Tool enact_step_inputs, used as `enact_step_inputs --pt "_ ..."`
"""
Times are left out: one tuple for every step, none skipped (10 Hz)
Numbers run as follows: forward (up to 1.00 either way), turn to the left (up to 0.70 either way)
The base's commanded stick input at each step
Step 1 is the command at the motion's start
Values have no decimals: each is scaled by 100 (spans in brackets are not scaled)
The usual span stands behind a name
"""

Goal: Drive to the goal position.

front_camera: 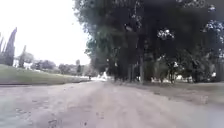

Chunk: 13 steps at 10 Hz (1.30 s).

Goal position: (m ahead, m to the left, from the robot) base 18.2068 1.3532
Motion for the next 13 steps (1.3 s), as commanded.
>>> enact_step_inputs --pt "100 0" --pt "100 0" --pt "100 0" --pt "100 0" --pt "100 0" --pt "100 0" --pt "100 0" --pt "100 0" --pt "100 0" --pt "100 0" --pt "100 0" --pt "100 7" --pt "100 20"
